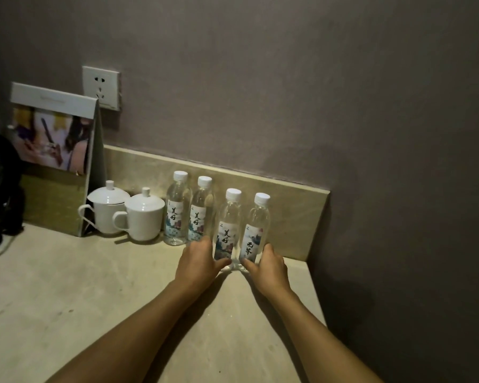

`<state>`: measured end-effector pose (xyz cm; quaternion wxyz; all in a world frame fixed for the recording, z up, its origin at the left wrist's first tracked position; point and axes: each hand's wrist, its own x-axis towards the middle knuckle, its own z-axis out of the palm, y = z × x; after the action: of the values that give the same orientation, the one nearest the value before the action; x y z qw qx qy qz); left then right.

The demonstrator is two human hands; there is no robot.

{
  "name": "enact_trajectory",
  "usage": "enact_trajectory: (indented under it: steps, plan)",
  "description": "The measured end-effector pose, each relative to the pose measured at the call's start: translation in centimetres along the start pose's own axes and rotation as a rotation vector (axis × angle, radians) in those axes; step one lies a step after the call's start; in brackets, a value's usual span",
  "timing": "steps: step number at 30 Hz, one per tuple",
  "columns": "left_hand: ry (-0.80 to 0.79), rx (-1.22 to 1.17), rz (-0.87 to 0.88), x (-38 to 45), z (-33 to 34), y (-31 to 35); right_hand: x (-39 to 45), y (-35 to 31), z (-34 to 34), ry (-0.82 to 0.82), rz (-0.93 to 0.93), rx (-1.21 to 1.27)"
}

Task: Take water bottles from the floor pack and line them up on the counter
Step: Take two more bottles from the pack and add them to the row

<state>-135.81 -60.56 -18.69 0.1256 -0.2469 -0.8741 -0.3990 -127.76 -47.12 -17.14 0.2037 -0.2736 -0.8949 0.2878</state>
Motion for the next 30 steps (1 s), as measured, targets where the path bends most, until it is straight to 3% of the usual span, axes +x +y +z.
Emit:
enact_trajectory:
  steps: [11,30]
  plan:
    - [-0.047,0.412,0.062,1.4,-0.4,0.7,1.4,-1.2,1.0,-0.009,0.023,-0.033]
    - [-0.035,0.463,0.035,3.4,1.4,-0.2,3.1,-1.1,2.7,-0.011,-0.001,-0.072]
